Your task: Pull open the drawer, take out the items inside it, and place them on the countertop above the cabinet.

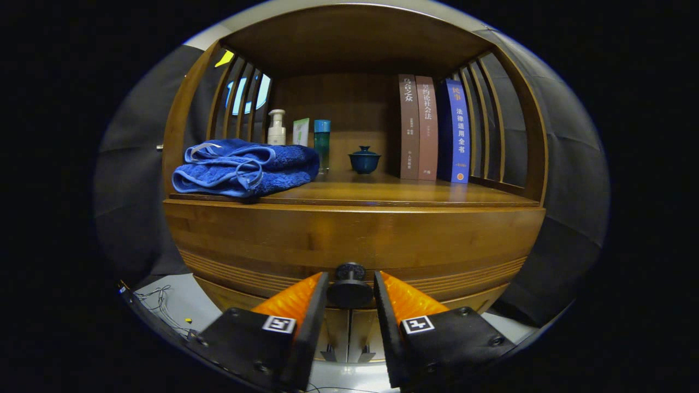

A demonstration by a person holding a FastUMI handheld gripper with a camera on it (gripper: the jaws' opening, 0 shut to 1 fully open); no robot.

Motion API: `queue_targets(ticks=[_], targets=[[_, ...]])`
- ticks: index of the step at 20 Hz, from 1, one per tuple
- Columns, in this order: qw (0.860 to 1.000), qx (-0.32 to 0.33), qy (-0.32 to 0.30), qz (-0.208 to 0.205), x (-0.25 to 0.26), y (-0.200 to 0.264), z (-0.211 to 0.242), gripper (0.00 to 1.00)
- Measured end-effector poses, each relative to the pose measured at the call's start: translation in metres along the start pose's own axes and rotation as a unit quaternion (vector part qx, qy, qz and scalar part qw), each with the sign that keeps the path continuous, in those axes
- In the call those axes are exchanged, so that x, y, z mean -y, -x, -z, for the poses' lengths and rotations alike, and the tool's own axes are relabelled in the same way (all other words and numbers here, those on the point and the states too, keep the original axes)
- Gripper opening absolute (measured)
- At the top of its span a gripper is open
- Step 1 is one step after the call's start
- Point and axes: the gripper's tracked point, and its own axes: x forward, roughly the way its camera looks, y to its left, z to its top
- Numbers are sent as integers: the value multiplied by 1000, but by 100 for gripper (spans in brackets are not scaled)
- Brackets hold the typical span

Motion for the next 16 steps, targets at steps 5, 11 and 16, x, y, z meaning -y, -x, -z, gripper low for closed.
queue_targets(ticks=[5, 11, 16], targets=[[1000, 2, -8, 2, -1, 0, 3, 42], [1000, 1, -6, 1, 1, 10, 6, 35], [1000, -3, -10, 0, 1, 45, 13, 35]])
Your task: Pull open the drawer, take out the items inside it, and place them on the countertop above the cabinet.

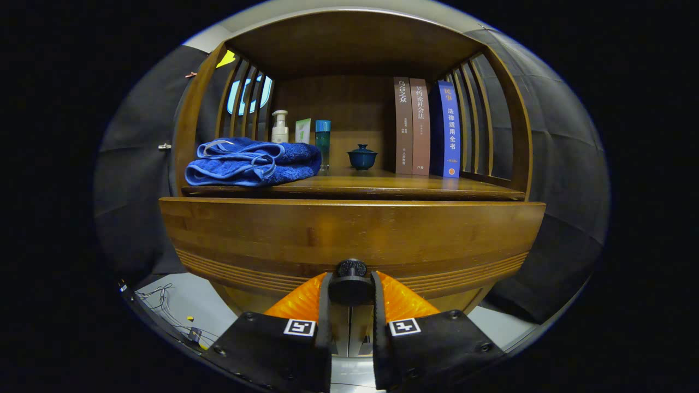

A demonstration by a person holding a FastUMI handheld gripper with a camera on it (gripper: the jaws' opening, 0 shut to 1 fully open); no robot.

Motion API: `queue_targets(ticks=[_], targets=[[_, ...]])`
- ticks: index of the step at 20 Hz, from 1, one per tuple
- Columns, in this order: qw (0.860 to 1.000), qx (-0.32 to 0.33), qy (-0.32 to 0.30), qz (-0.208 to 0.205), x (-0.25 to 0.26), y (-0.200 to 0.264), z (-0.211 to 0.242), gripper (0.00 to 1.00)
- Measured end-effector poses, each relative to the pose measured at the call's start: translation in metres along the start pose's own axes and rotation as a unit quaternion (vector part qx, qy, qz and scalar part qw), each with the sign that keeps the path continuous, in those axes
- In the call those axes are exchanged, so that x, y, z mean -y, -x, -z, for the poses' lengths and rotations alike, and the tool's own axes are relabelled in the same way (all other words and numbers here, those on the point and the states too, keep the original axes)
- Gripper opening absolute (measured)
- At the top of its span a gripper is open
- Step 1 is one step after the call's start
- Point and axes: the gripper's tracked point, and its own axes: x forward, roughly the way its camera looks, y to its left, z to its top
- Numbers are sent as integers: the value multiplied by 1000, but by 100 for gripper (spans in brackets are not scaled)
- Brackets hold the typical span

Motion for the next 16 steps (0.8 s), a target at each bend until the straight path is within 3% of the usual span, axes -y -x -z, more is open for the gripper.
queue_targets(ticks=[16], targets=[[1000, -9, 3, -8, 6, 111, 25, 34]])
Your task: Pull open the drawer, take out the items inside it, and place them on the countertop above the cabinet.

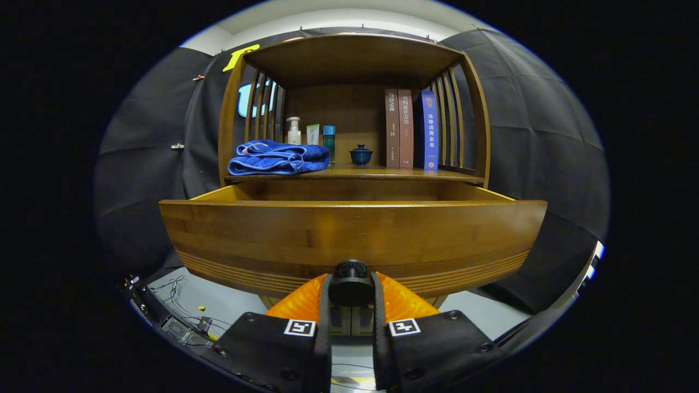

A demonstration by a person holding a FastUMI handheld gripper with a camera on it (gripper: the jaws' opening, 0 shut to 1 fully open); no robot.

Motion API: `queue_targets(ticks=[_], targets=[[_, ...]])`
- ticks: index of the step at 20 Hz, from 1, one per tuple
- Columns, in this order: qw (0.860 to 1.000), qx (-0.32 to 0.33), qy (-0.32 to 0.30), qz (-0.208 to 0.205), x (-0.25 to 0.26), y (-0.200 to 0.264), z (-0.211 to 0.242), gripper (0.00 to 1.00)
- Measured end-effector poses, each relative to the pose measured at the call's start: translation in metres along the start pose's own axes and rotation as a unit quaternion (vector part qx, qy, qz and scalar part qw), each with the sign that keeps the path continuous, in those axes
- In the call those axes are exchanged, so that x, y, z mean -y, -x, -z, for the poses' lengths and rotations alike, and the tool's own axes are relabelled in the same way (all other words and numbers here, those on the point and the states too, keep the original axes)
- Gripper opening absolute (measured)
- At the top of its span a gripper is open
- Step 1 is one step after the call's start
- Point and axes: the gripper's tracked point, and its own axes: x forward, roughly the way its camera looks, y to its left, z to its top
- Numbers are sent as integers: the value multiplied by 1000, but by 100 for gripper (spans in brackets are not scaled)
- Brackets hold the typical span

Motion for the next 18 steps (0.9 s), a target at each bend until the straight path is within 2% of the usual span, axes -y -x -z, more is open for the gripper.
queue_targets(ticks=[12, 13, 14, 15, 18], targets=[[1000, -10, -2, -1, 1, 9, 9, 35], [1000, -11, -3, -5, 0, 9, 11, 41], [1000, -13, -1, -6, 1, 10, 10, 42], [1000, -10, 0, -6, 2, 13, 4, 49], [1000, -6, -2, -4, 3, 27, -8, 88]])
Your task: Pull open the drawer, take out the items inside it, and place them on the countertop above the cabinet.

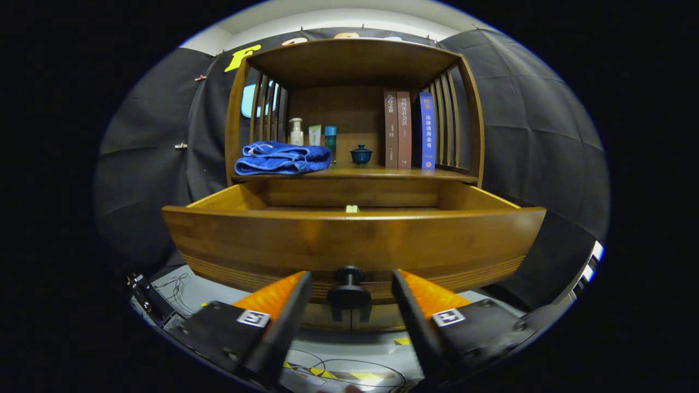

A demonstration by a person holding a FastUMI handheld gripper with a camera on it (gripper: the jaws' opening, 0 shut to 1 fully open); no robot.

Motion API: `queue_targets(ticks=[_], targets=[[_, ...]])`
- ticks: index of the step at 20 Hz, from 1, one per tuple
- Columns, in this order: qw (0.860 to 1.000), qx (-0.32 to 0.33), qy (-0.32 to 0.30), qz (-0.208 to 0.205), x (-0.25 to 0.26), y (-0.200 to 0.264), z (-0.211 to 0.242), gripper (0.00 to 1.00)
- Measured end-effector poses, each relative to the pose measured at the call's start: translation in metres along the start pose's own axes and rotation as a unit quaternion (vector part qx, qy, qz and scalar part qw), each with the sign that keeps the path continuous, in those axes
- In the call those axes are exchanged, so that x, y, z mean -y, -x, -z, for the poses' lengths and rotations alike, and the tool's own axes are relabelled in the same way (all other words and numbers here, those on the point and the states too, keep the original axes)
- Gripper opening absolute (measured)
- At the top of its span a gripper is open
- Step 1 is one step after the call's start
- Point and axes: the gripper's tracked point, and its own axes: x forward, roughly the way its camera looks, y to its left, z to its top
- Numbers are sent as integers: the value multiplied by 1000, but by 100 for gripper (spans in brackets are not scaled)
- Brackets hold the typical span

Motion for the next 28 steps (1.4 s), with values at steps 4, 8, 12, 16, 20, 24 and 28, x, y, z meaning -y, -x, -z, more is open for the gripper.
queue_targets(ticks=[4, 8, 12, 16, 20, 24, 28], targets=[[1000, -23, -2, -6, 0, 8, -20, 100], [999, -31, -20, -9, 4, 13, -55, 100], [998, -43, -47, -3, 19, 0, -101, 100], [993, -117, -24, 18, 29, -45, -113, 100], [980, -196, -10, 4, 12, -100, -100, 100], [965, -263, -1, 0, 0, -140, -72, 100], [952, -306, -16, 10, -1, -161, -50, 93]])
